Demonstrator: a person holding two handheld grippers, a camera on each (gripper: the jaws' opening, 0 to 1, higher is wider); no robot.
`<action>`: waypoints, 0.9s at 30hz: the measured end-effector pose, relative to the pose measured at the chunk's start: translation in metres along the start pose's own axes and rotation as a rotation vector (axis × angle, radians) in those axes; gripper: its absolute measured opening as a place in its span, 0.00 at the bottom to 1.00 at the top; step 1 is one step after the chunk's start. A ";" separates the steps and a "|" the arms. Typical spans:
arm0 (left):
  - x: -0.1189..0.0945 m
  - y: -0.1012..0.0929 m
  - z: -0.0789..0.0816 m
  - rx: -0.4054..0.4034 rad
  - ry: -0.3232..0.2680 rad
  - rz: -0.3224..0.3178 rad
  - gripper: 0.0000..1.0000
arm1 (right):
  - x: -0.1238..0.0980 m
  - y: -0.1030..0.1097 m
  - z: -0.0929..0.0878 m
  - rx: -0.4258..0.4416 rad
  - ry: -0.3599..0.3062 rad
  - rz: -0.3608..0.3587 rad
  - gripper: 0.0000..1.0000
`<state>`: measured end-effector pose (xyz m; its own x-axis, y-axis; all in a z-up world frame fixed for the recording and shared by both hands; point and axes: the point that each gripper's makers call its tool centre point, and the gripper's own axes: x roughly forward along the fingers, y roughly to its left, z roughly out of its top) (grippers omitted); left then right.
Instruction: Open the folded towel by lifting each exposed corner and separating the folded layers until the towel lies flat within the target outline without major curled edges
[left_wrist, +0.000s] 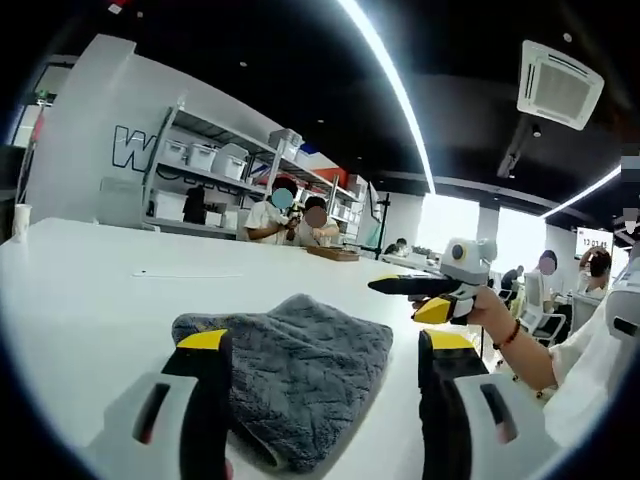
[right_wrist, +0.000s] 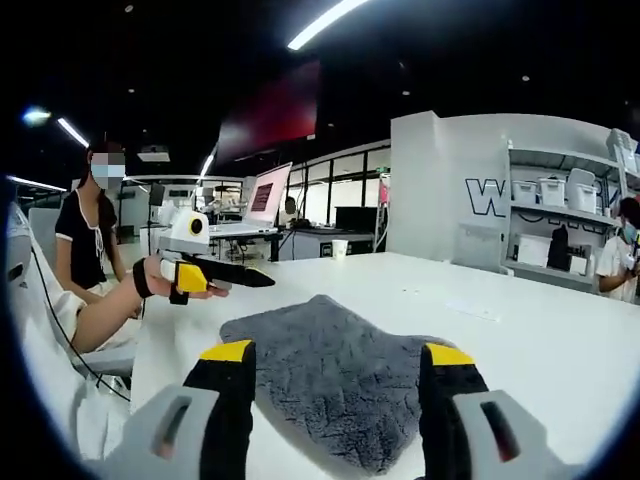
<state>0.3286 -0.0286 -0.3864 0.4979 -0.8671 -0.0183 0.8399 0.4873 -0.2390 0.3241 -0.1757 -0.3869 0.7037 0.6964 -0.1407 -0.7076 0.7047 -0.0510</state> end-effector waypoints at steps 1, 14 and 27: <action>0.000 0.001 0.000 -0.004 -0.001 0.001 0.75 | 0.002 -0.001 -0.001 0.006 0.002 0.000 0.65; 0.008 0.013 -0.002 -0.014 0.007 0.014 0.75 | 0.015 -0.012 -0.004 0.038 0.012 -0.009 0.64; 0.015 0.023 -0.008 -0.025 0.028 0.026 0.74 | 0.030 -0.024 -0.014 0.047 0.051 -0.036 0.63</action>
<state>0.3538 -0.0312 -0.4001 0.5134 -0.8566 -0.0516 0.8206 0.5076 -0.2625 0.3619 -0.1736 -0.4033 0.7238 0.6634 -0.1896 -0.6772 0.7357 -0.0107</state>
